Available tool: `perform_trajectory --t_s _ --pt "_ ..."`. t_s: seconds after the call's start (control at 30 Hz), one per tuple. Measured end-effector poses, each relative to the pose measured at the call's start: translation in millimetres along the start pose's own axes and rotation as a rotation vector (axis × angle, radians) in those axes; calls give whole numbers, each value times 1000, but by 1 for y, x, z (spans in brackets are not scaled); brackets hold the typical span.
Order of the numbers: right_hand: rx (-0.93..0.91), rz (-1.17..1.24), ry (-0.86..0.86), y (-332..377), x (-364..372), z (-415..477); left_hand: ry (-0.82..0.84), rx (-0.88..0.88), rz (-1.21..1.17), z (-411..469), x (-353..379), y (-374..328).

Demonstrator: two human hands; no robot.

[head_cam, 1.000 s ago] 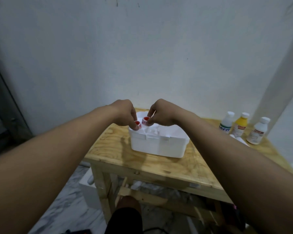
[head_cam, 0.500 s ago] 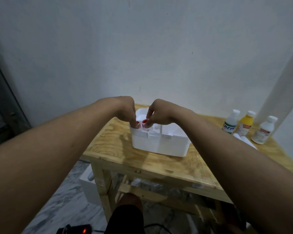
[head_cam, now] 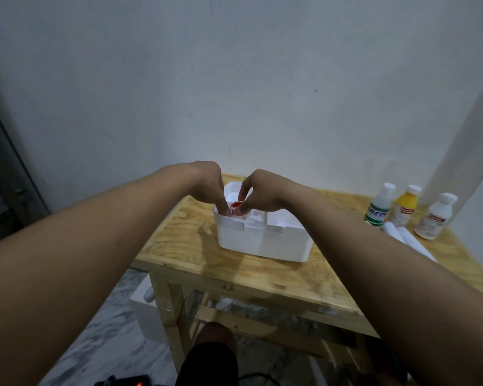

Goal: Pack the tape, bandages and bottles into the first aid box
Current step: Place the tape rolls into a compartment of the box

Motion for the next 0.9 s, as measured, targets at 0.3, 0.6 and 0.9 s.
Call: perform_trajectory --t_s 0.3,0.6,0.9 --pt "-5 -70 -2 0 3 5 25 -2 42 5 1 -4" --pt "68 -27 -184 -27 -44 -28 -113 71 29 -5 -24 -35" --pt "282 -85 -307 -111 -98 -103 -340 359 -74 -25 -27 -158"
Point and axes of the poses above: each hand's wrist, its own z-axis towards the middle knuckle, its own x-axis out of the palm, y = z × x, the point moved 5 cm from there along z, towards the middle knuckle, and after that the axes turned 5 degrees about -x, right-handed, at the moved point
